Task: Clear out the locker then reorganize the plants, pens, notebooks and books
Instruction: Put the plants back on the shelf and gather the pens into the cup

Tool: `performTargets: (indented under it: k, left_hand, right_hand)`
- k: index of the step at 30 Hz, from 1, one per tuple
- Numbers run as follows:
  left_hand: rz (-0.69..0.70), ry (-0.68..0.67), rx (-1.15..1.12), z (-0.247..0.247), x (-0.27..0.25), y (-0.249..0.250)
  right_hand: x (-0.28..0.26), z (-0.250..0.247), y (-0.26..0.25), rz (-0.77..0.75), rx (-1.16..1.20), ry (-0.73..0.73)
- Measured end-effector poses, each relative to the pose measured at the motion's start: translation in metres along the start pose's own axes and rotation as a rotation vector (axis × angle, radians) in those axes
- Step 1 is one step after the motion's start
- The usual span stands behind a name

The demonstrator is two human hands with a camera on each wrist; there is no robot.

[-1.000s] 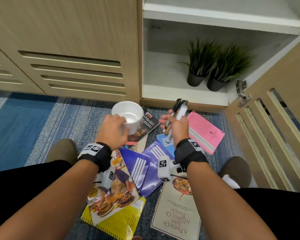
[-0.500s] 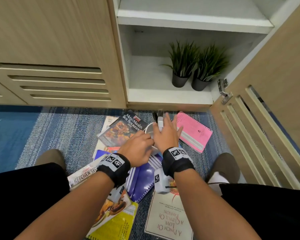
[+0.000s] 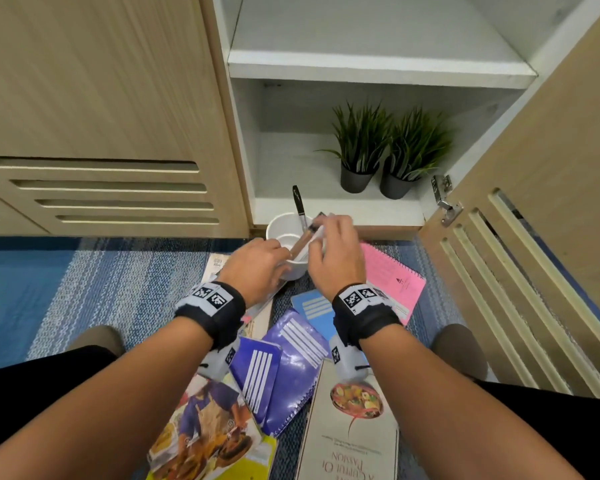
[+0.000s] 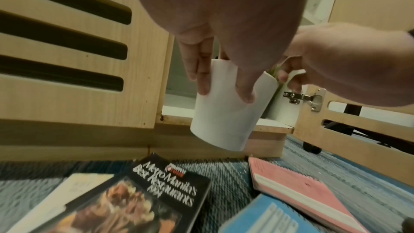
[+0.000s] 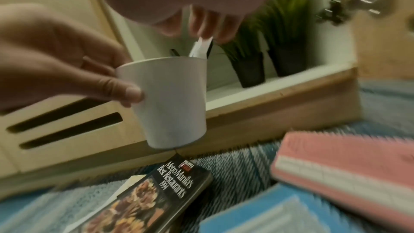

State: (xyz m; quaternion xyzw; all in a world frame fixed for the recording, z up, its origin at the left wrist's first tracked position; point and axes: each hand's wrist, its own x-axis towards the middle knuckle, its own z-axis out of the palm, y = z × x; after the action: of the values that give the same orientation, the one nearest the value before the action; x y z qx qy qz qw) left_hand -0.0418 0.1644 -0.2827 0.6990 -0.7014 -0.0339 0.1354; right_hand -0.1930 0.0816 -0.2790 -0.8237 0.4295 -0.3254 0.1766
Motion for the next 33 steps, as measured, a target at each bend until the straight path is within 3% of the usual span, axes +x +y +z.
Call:
performTargets:
  k: [2,5,14,21,26,31,33]
  left_hand:
    - [-0.017,0.028,0.027,-0.007,0.021,-0.007]
    - [-0.067,0.081,0.036,-0.017,0.053,-0.015]
    - [-0.219,0.026,-0.052,0.003,0.122,-0.044]
    - [-0.298,0.047,-0.115,0.012,0.148,-0.053]
    - [-0.418,-0.058,-0.258,0.012,0.147,-0.051]
    - [-0.292,0.085,-0.295,0.001,0.106,-0.044]
    - [-0.327,0.085,-0.281,0.001,0.074,-0.043]
  right_hand:
    - [0.015,0.001,-0.001,-0.115,-0.028,-0.131]
    - [0.041,0.006,0.002,-0.149,-0.027,-0.221]
    - [0.101,0.042,0.012,-0.029,-0.184,-0.372]
    - [0.129,0.06,0.018,0.033,-0.186,-0.343]
    - [0.125,0.064,0.03,0.062,-0.16,-0.39]
    - [0.082,0.053,0.03,-0.011,-0.096,-0.259]
    - [0.053,0.052,0.027,0.019,-0.064,-0.347]
